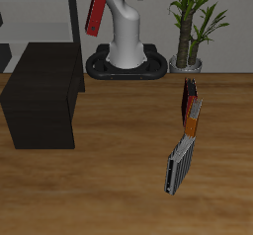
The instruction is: Place the right red book flat on top of the shelf
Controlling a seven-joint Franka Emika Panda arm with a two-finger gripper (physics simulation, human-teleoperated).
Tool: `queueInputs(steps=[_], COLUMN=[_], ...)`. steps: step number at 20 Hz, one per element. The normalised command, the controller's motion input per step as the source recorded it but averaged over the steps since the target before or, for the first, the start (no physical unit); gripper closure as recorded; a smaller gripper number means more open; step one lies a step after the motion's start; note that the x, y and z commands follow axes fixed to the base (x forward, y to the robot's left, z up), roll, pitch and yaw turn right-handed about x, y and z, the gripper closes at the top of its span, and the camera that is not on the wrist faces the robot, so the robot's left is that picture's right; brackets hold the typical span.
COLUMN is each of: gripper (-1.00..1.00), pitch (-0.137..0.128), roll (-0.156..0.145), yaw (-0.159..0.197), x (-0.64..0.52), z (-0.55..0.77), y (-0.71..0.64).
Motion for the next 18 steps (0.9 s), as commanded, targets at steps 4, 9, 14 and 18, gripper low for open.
queueInputs(steps=[4, 9, 14, 18], gripper=[1.00, 1.00, 1.00, 1.00], pitch=[-0.052, -0.045, -0.014, 0.002], roll=[-0.187, -0.153, -0.159, -0.115], yaw=[0.007, 0.014, -0.031, 0.005], x=[0.07, 0.05, 0.12, 0.19], z=[0.29, 0.19, 0.07, -0.10], y=[-0.43, -0.43, -0.39, -0.31])
